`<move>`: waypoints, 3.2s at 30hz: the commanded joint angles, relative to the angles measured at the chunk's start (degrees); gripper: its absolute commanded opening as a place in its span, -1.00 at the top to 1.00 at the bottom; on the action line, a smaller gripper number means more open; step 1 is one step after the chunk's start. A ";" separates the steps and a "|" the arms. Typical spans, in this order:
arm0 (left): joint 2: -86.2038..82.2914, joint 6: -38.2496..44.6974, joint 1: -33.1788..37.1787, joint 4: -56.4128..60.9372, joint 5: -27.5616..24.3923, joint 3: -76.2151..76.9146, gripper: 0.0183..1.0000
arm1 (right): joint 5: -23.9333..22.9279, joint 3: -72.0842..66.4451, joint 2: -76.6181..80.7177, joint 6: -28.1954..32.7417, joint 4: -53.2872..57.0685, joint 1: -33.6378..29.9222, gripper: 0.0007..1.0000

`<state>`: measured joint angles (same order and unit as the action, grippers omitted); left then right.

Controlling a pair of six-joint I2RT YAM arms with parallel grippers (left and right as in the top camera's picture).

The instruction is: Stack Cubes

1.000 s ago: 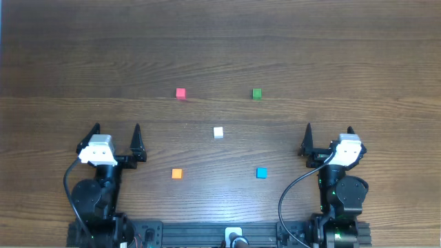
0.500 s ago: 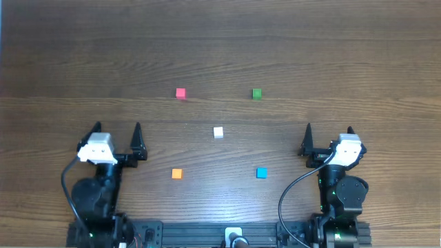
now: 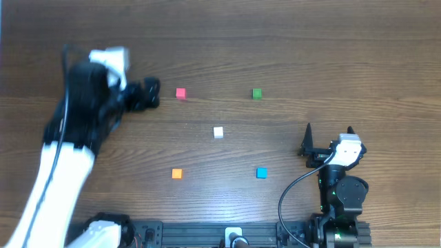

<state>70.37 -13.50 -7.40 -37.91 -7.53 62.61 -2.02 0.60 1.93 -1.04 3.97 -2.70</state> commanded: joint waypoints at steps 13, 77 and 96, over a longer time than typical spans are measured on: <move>40.19 -6.95 -10.88 -10.32 2.03 22.29 -0.99 | 0.28 -0.31 -0.48 0.28 0.13 -0.37 -0.99; 47.93 -10.36 -13.90 -8.09 8.98 22.29 0.76 | 0.28 -0.31 -0.48 0.28 0.15 -0.37 -0.99; 32.28 -38.27 -39.74 -22.05 13.51 19.52 0.95 | 0.28 -0.31 -0.48 0.28 0.15 -0.37 -0.98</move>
<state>102.69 -46.17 -44.86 -60.38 3.55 83.70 -2.02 0.60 1.93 -1.02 3.97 -2.70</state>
